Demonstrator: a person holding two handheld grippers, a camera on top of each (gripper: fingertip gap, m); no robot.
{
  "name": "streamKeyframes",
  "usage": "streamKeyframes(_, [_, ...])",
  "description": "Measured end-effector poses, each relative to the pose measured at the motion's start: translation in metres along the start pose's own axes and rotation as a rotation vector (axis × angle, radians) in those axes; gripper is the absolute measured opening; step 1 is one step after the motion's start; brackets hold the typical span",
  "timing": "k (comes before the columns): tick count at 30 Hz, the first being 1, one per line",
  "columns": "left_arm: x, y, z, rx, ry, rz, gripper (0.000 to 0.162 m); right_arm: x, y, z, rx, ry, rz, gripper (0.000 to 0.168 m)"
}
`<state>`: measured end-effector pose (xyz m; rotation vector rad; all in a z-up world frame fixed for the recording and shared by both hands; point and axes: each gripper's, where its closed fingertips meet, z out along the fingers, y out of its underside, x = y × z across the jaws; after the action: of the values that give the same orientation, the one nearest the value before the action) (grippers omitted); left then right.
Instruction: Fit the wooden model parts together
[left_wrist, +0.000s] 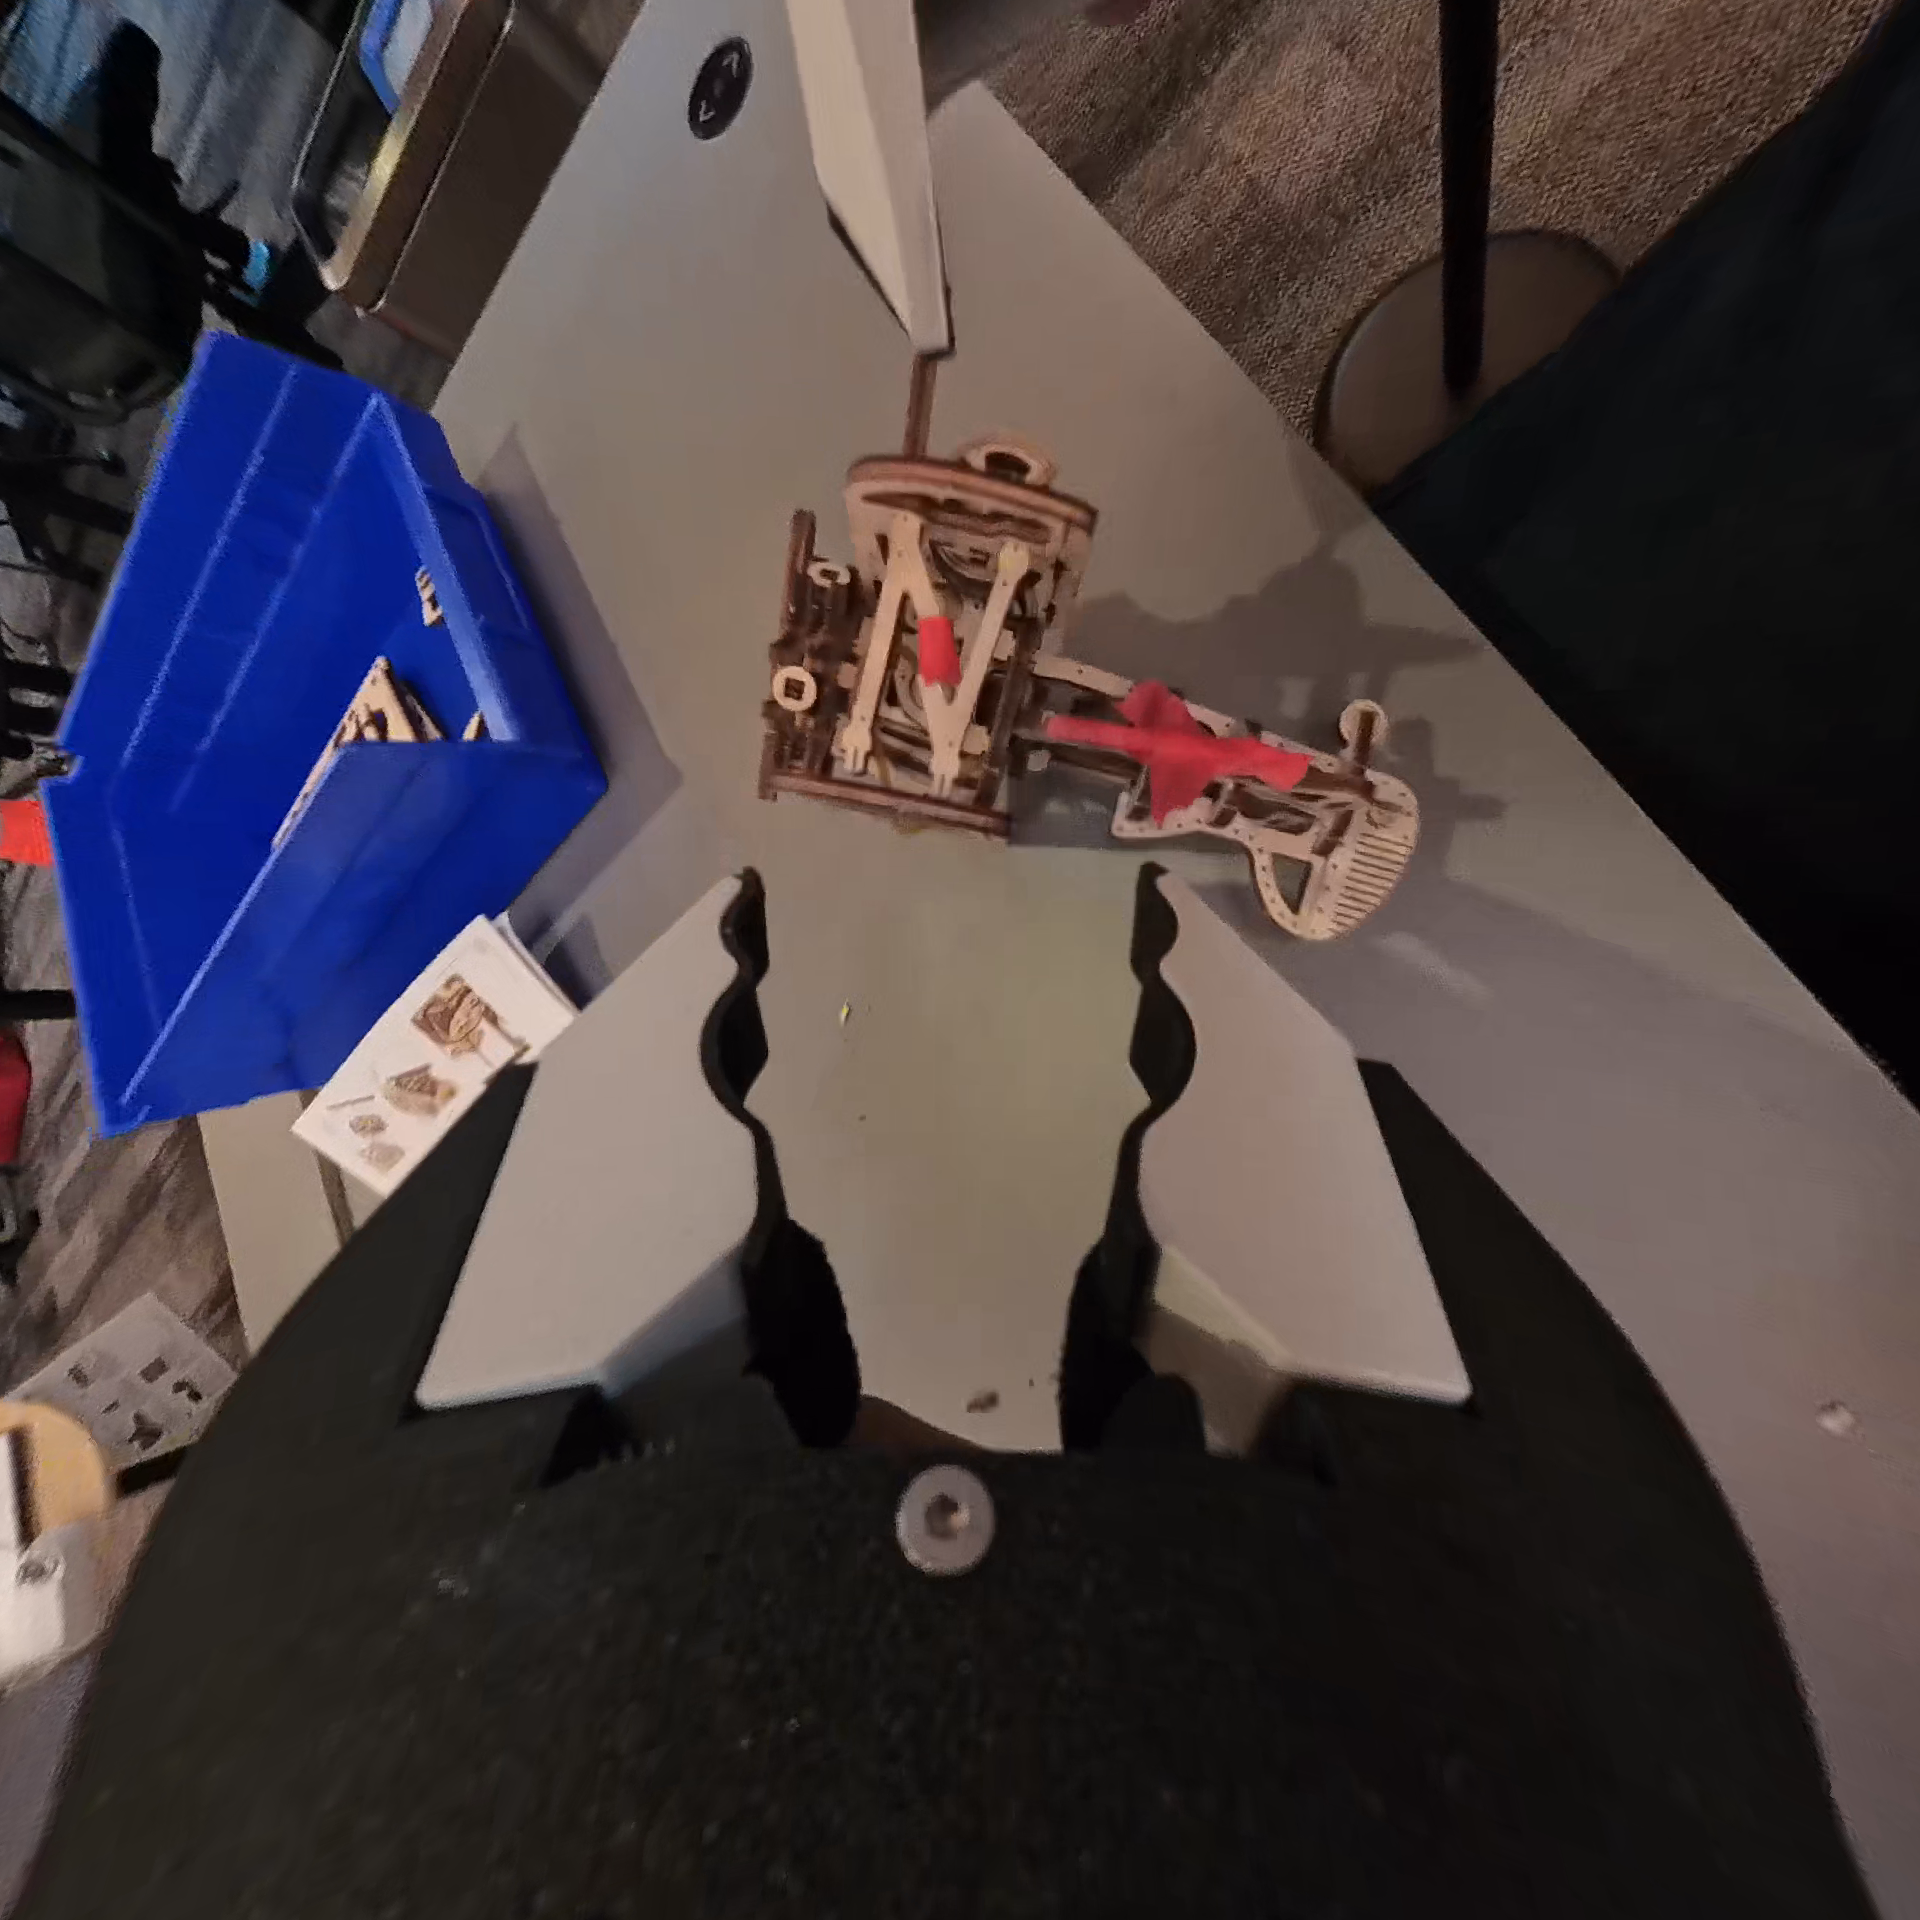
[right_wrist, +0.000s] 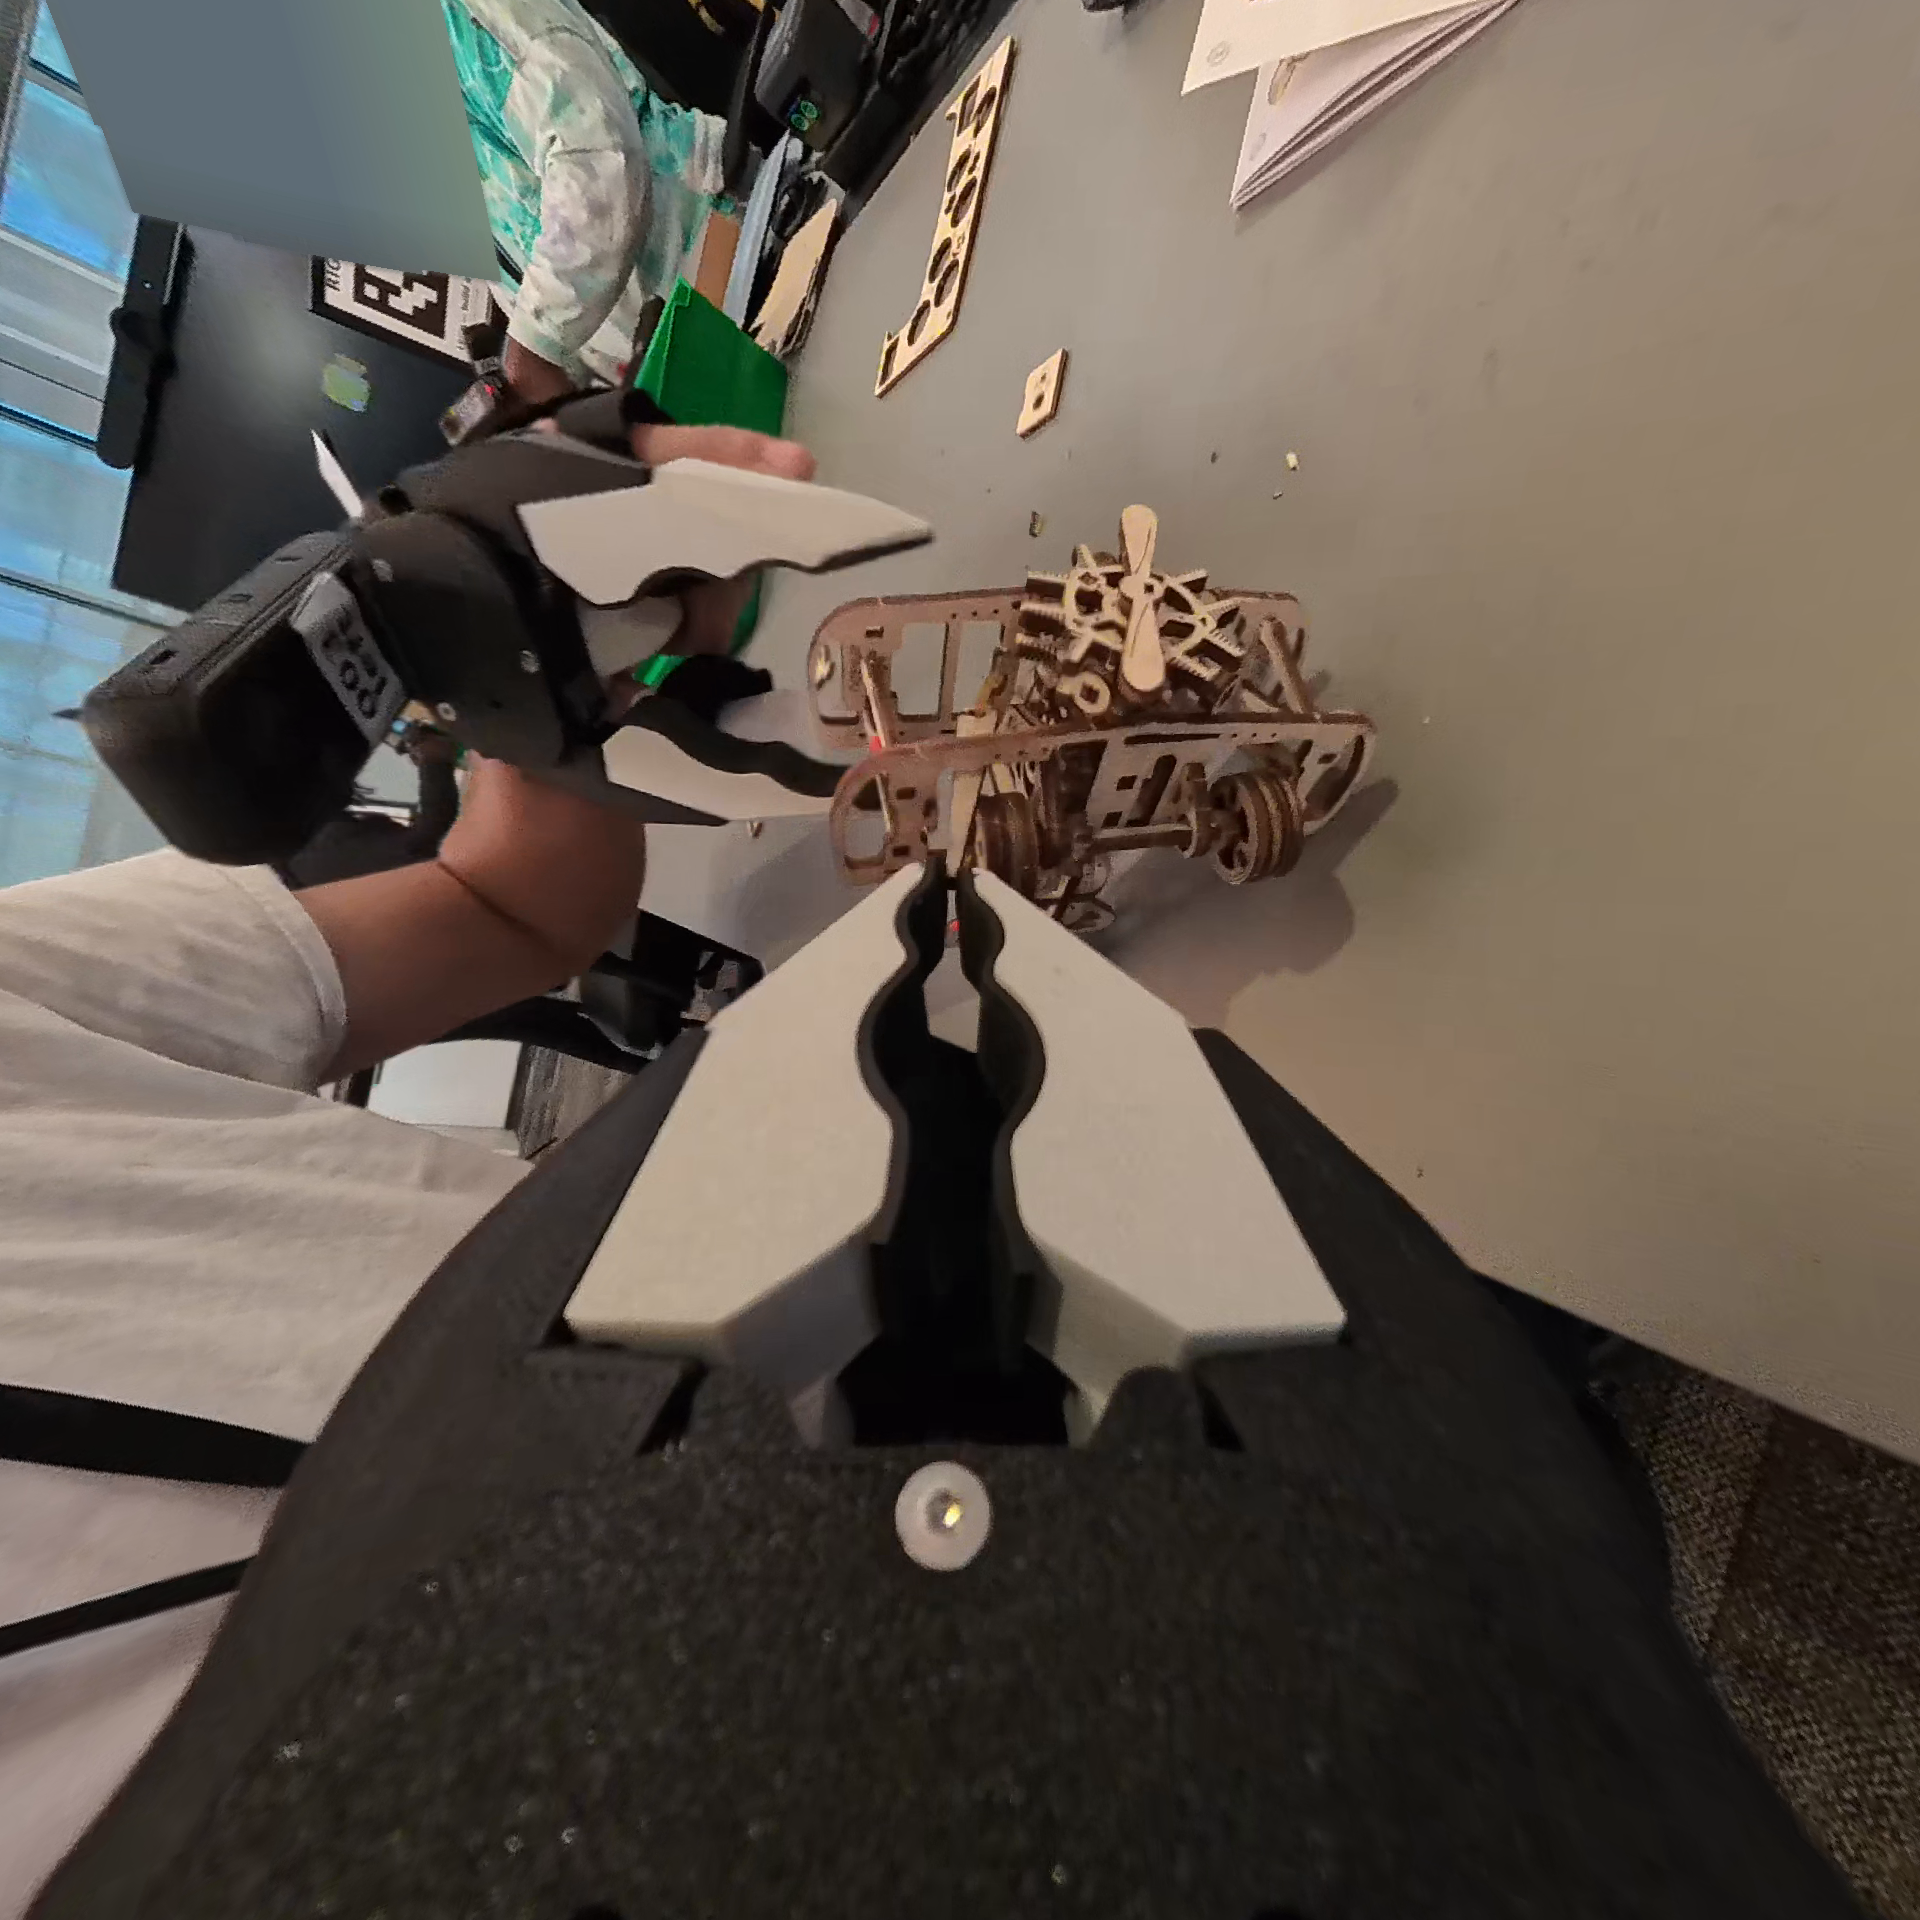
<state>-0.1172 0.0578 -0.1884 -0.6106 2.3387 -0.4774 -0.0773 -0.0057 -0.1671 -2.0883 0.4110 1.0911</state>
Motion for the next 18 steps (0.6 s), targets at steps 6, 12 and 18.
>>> streamKeyframes(6, [-0.002,-0.043,-0.016,0.069,-0.016,0.057,0.077,0.0,0.003,0.0,-0.003,-0.029,0.009,0.001])
streamKeyframes(12, [-0.004,-0.056,0.021,-0.009,0.018,0.216,0.073,-0.003,0.001,-0.001,0.002,-0.038,0.004,0.001])
streamKeyframes(18, [0.001,-0.058,0.029,-0.015,0.093,0.257,0.042,-0.003,0.001,-0.003,0.002,-0.043,0.004,0.001])
